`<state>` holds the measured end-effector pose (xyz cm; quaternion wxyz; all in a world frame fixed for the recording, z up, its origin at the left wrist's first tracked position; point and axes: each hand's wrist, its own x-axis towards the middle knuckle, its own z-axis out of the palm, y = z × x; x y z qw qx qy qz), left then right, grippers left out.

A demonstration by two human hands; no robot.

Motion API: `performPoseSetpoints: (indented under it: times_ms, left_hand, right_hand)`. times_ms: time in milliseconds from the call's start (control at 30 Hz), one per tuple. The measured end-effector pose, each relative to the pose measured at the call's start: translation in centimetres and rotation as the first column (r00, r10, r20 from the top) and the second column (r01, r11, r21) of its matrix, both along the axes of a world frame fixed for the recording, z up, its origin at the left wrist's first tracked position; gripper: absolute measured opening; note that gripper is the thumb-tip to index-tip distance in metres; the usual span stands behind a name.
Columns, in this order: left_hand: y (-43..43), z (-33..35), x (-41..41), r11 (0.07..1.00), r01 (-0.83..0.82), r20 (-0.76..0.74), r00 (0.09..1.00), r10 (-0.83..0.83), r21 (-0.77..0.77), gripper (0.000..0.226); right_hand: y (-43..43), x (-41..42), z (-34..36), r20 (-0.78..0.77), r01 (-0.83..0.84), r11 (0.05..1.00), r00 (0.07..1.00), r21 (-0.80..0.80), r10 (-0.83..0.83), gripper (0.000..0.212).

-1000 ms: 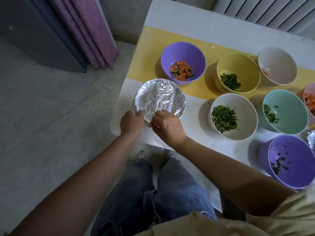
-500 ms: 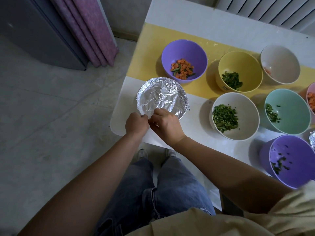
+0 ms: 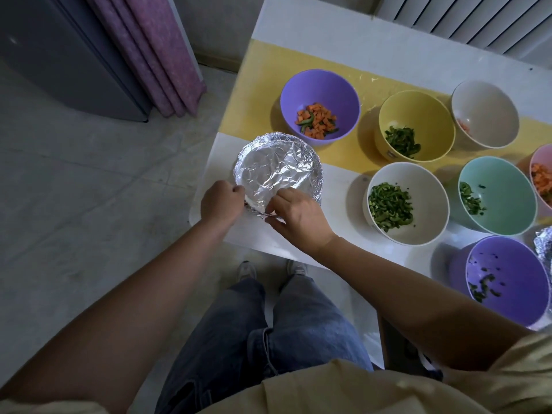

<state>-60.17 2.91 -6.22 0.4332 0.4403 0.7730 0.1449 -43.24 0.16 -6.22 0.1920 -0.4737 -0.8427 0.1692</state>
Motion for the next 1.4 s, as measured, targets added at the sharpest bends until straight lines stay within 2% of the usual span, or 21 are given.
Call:
performPoseSetpoints:
  times_ms: [100, 167, 233, 300, 433, 567, 667, 767, 833, 933, 1033, 1200, 1300, 1400]
  left_hand:
    - [-1.1, 1.1, 1.1, 1.000, -0.026, -0.007, 1.000, 0.026, -0.010, 0.052]
    - [-1.8, 1.0, 1.9, 1.000, -0.010, -0.040, 0.999, 0.011, 0.016, 0.043]
    - [-1.8, 0.7, 2.2, 0.999, -0.031, -0.081, 0.996, 0.034, 0.039, 0.034]
    - [-1.5, 0.6, 2.3, 0.998, -0.052, -0.095, 0.994, 0.055, 0.035, 0.037]
    - [-1.1, 0.1, 2.1, 0.997, -0.083, 0.012, 0.996, 0.083, -0.010, 0.037]
    - [-1.2, 0.0, 1.7, 0.998, -0.054, -0.006, 0.999, 0.054, -0.022, 0.034]
    - [-1.0, 0.6, 1.7, 0.997, -0.058, 0.036, 0.998, 0.060, -0.054, 0.041]
    - [-1.7, 1.1, 2.4, 0.984, -0.013, 0.131, 0.991, 0.037, -0.180, 0.042]
    - [-1.9, 0.8, 2.5, 0.979, -0.047, 0.189, 0.978, 0.085, -0.197, 0.035]
    - [-1.4, 0.4, 2.3, 0.978, -0.096, 0.175, 0.976, 0.129, -0.184, 0.031]
    - [-0.9, 0.9, 2.1, 0.982, -0.105, 0.164, 0.978, 0.131, -0.159, 0.034]
    - [-0.9, 1.3, 2.0, 0.981, -0.131, 0.178, 0.972, 0.156, -0.144, 0.030]
    - [-1.7, 1.4, 2.3, 0.959, -0.179, 0.225, 0.947, 0.228, -0.219, 0.037]
    - [-2.1, 1.3, 2.8, 0.954, -0.176, 0.276, 0.930, 0.242, -0.245, 0.028]
  right_hand:
    - [0.0, -0.3, -0.4, -0.006, -0.010, 1.000, 1.000, 0.023, 0.010, 0.012]
    - [0.1, -0.6, -0.6, 0.000, -0.041, 0.999, 0.999, 0.025, 0.041, 0.003]
    - [0.0, -0.9, -0.7, -0.005, -0.046, 0.998, 0.999, 0.035, 0.046, 0.013]
    - [-0.1, -1.1, -0.6, -0.022, -0.030, 0.999, 0.999, 0.037, 0.031, 0.020]
    - [0.0, -1.4, -0.7, -0.038, 0.006, 1.000, 0.999, 0.031, -0.005, 0.022]
    - [0.0, -1.6, -0.5, -0.048, 0.004, 0.999, 0.999, 0.037, -0.002, 0.020]
    - [0.1, -1.7, -0.4, -0.040, 0.011, 0.999, 0.999, 0.032, -0.010, 0.011]
    - [-0.1, -1.6, -0.4, -0.065, 0.020, 0.999, 0.998, 0.044, -0.017, 0.018]
    - [-0.2, -1.6, -0.3, -0.080, 0.017, 0.998, 0.997, 0.056, -0.013, 0.022]
    - [-0.1, -1.7, -0.4, -0.066, 0.018, 0.998, 0.998, 0.065, -0.013, 0.027]
    - [0.0, -1.3, -0.3, -0.025, 0.011, 0.999, 1.000, 0.053, -0.010, 0.015]
    - [-0.1, -0.4, -0.5, -0.010, 0.004, 1.000, 1.000, 0.017, -0.004, 0.016]
    - [0.1, -0.8, -0.6, -0.022, 0.005, 1.000, 1.000, 0.024, -0.005, 0.009]
    - [0.0, -0.9, -0.8, -0.038, 0.008, 1.000, 0.999, 0.030, -0.007, 0.013]
